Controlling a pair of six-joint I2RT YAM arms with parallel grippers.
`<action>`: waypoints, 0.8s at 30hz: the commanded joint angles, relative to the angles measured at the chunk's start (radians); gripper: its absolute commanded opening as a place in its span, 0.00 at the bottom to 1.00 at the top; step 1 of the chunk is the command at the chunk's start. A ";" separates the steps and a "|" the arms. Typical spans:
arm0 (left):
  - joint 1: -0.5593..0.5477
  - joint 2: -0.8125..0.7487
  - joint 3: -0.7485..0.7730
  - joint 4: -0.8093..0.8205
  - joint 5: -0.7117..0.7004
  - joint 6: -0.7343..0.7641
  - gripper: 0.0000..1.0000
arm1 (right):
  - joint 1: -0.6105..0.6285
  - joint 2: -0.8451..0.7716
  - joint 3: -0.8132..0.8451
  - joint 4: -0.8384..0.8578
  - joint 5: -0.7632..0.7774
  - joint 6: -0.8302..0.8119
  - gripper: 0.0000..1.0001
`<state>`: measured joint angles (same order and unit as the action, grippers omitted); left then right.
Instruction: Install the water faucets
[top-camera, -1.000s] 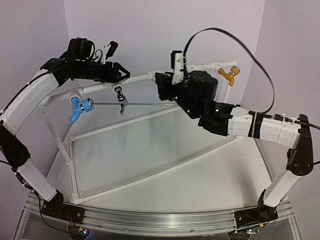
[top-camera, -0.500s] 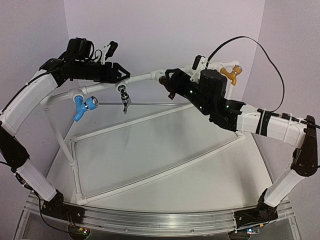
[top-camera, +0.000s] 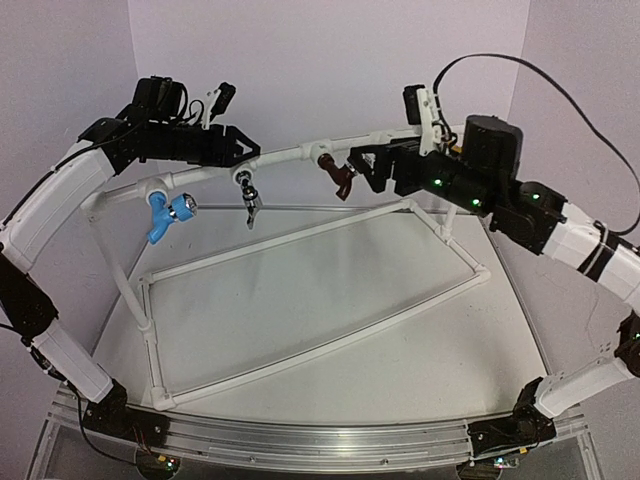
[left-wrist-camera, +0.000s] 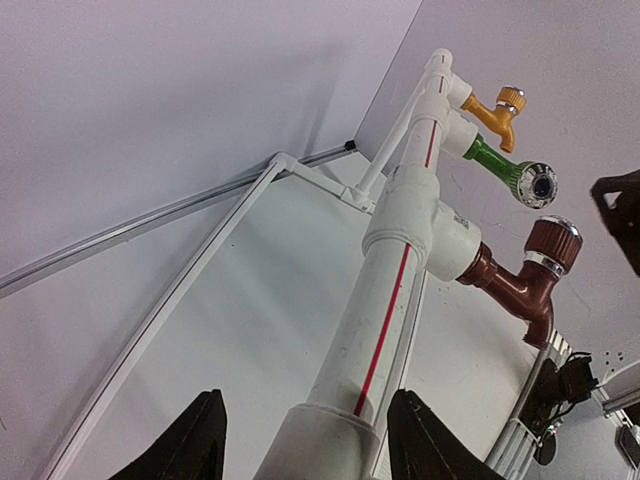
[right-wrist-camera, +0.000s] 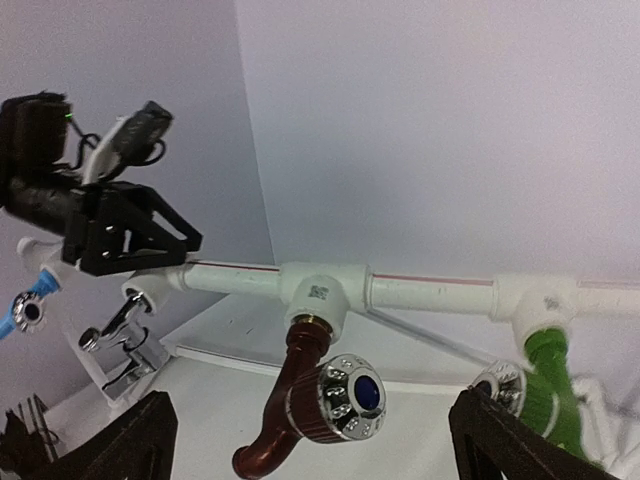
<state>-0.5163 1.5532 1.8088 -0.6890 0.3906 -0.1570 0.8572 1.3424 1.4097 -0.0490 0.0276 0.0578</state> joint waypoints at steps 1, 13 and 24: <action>-0.007 0.046 -0.067 -0.224 0.020 -0.016 0.57 | -0.005 -0.100 0.046 -0.129 -0.202 -0.413 0.95; -0.009 0.043 -0.063 -0.238 0.007 -0.018 0.57 | 0.113 -0.001 0.085 -0.280 0.001 -1.325 0.98; -0.009 0.051 -0.053 -0.242 0.011 -0.019 0.57 | 0.186 0.172 0.082 -0.004 0.361 -1.724 0.98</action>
<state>-0.5163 1.5513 1.8065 -0.6882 0.3904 -0.1570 1.0397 1.4824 1.4803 -0.2371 0.2505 -1.5144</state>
